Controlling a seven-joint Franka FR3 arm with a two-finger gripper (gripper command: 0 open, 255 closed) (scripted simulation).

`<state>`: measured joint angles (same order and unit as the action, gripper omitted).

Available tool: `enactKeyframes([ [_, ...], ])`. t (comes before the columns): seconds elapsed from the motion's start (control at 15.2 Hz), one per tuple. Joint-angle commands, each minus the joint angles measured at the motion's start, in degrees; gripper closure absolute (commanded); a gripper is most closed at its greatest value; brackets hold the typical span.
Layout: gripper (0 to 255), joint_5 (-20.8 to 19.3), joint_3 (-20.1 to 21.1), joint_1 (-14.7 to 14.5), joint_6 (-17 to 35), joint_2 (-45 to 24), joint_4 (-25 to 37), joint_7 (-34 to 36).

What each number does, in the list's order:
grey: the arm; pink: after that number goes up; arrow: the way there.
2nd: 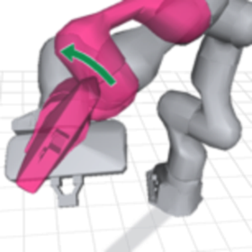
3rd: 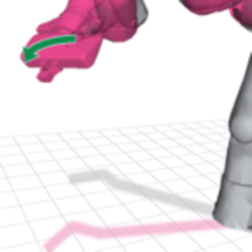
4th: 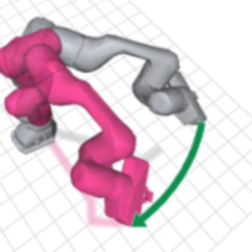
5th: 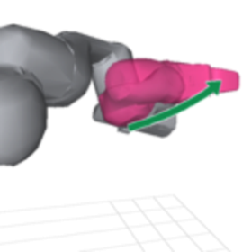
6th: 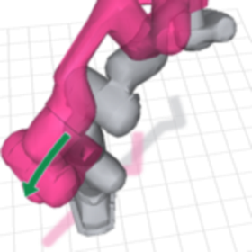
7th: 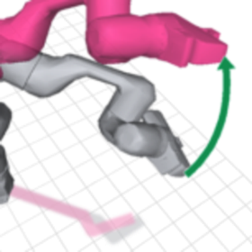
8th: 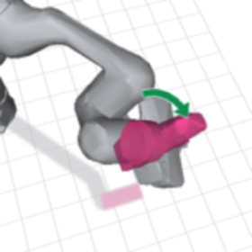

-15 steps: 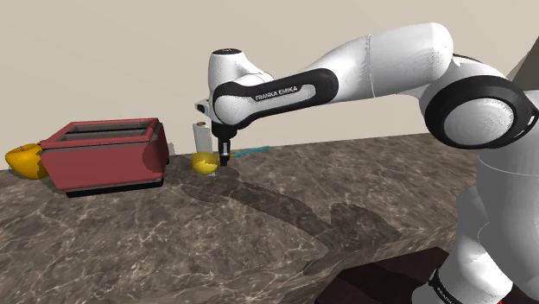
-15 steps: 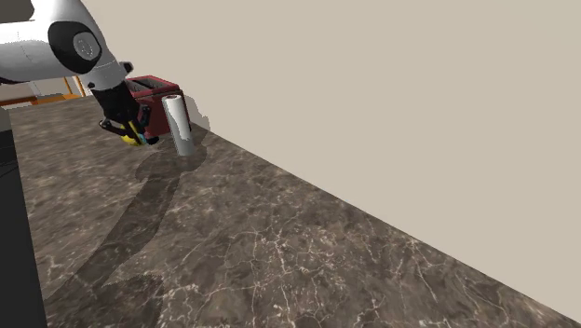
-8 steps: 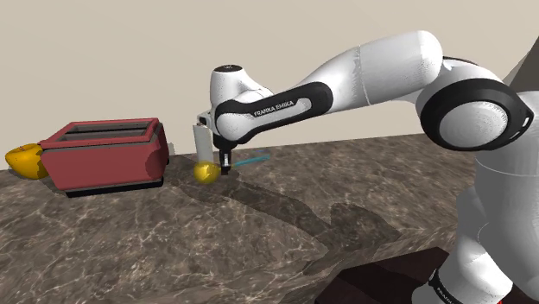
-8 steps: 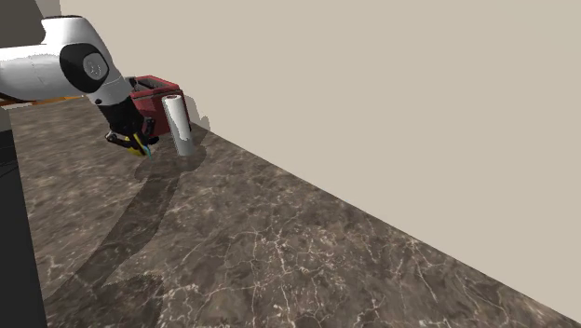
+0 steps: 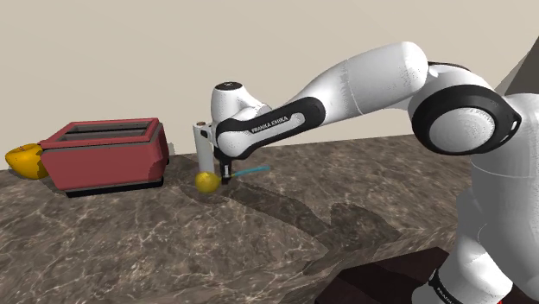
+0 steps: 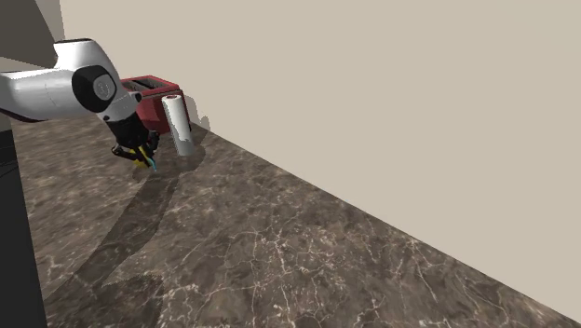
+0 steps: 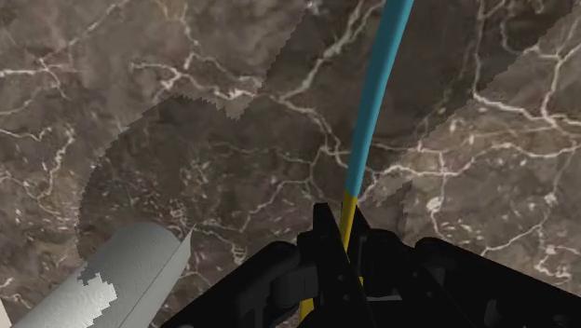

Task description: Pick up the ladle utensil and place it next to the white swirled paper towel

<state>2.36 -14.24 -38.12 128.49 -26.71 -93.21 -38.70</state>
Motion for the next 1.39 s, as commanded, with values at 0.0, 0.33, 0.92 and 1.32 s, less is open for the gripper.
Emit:
enactKeyframes([
  [0.0,255,0.13,0.08,0.03,1.42,-0.5,-0.91,-0.02],
  [0.33,255,0.42,0.26,0.14,3.65,-1.73,-1.93,-0.08],
  [0.92,0,0.43,0.25,0.14,3.64,-1.72,-1.93,-0.09],
  [1.32,0,-0.46,-0.18,-0.57,-0.35,1.82,-1.44,0.44],
])
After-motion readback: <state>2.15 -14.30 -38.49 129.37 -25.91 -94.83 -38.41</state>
